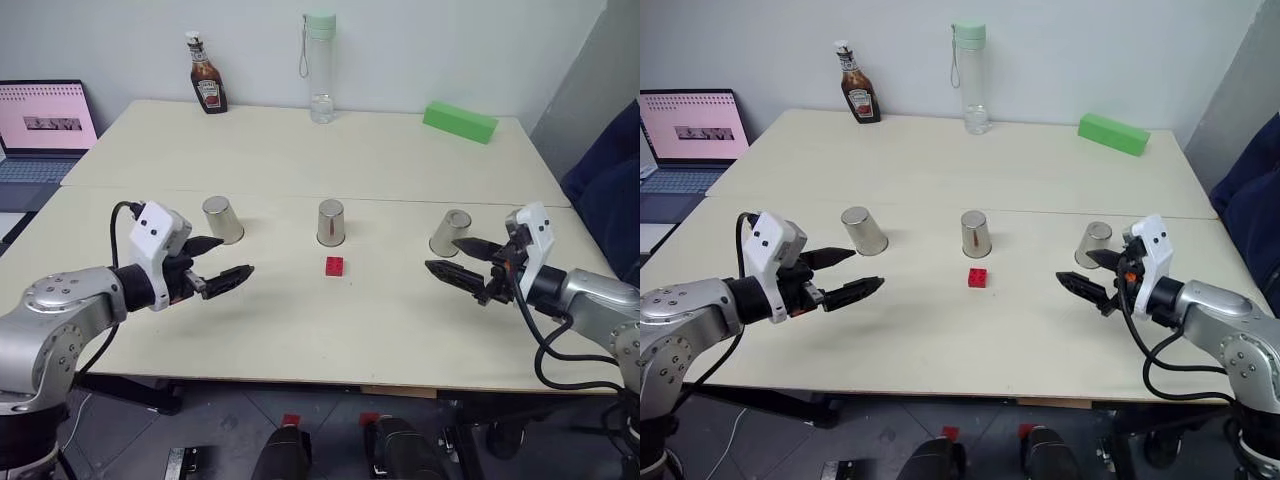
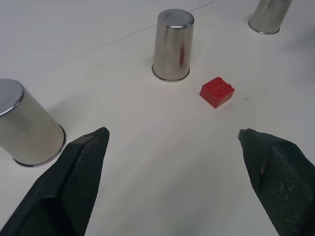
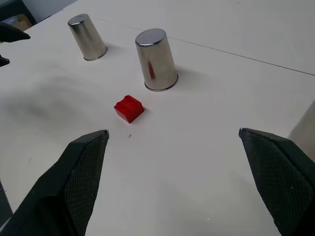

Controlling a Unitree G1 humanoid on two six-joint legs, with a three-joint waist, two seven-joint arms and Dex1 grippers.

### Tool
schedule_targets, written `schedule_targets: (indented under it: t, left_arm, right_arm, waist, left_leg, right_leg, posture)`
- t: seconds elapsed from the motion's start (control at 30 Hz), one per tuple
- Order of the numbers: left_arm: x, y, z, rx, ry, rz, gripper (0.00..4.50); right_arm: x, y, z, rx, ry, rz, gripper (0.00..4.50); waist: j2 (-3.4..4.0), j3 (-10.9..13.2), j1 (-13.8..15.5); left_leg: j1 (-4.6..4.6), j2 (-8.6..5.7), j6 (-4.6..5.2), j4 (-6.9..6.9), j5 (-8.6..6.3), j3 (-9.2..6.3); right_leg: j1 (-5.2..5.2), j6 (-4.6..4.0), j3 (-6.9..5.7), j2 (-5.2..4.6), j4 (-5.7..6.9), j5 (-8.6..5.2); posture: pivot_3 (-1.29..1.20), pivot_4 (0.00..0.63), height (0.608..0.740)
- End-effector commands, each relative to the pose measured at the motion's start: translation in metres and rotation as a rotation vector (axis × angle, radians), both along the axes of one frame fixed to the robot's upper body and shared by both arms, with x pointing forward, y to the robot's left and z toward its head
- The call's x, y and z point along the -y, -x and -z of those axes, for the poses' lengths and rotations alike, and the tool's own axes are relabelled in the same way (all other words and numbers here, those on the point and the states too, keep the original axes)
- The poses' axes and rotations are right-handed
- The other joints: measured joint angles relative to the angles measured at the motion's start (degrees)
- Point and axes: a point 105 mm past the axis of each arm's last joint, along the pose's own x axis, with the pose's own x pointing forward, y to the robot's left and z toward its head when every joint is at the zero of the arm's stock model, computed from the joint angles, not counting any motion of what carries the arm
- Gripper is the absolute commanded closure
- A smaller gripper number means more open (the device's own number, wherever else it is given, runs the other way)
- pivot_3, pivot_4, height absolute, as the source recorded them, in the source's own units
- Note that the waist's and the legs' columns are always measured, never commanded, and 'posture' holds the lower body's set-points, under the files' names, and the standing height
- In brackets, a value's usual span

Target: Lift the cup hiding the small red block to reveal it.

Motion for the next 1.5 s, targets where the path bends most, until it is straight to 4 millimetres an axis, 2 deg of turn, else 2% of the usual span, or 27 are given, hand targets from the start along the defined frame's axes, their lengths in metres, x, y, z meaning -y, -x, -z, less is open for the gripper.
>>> schedule_targets:
  t: [0.03,0.6,1.5]
  left_arm:
    - [0.0002,0.0025,-0.0075,0.025,-0.035,0.017,0.04]
    - [-0.0069,0.0021,-0.0082,0.014,-0.059,0.019,0.04]
    - [-0.0064,-0.0002,-0.0090,0.022,-0.052,0.019,0.04]
  right_arm:
    - [0.0008,0.0058,-0.0113,0.035,-0.005,-0.021,0.00]
    - [0.0055,0.0075,-0.0109,0.031,0.007,-0.013,0.00]
    - [0.0047,0.0062,-0.0115,0.034,0.005,-0.014,0.00]
  waist:
    - [0.00,0.0,0.0]
    - [0.00,0.0,0.0]
    - [0.00,0.0,0.0]
  left_leg:
    - [0.00,0.00,0.00,0.00,0.00,0.00]
    - [0.00,0.00,0.00,0.00,0.00,0.01]
    - [0.00,0.00,0.00,0.00,0.00,0.00]
  right_leg:
    - [0.00,-0.03,0.00,0.00,0.00,-0.02]
    - [0.00,-0.03,0.00,0.00,-0.01,-0.02]
    - [0.00,-0.01,0.00,-0.01,0.00,-0.01]
  posture:
    - [0.00,0.150,0.740]
    - [0.00,0.150,0.740]
    - [0.00,0.150,0.740]
